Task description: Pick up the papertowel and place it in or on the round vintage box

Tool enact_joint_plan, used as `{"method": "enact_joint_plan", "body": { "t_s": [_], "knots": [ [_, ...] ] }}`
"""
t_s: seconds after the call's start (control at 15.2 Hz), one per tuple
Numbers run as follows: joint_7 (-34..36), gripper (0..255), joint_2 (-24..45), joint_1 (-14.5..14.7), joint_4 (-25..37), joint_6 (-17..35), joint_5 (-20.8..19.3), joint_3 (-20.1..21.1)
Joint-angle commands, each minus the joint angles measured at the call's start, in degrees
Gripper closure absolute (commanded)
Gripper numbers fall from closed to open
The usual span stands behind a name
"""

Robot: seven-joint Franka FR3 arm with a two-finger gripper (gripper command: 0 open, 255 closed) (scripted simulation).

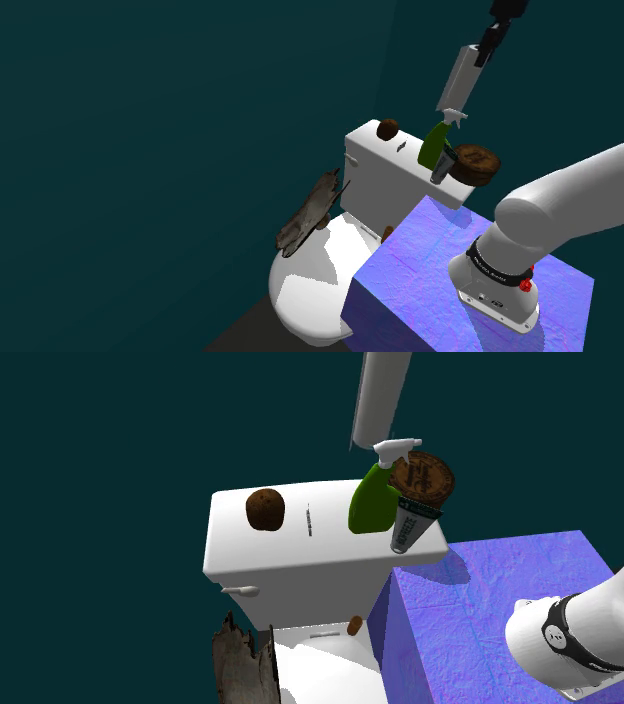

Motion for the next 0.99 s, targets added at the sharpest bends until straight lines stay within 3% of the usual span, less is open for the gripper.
{"method": "enact_joint_plan", "body": {
  "t_s": [0.0,0.53,0.92],
  "knots": [
    [-1.78,255,-2.37,-1.00,-0.76,-1.34,-1.17,-0.94],
    [-9.86,255,-10.51,-5.23,-2.49,-6.22,-6.27,-5.52],
    [-9.34,255,-11.79,-5.68,-8.02,-1.92,-7.03,-6.08]
  ]
}}
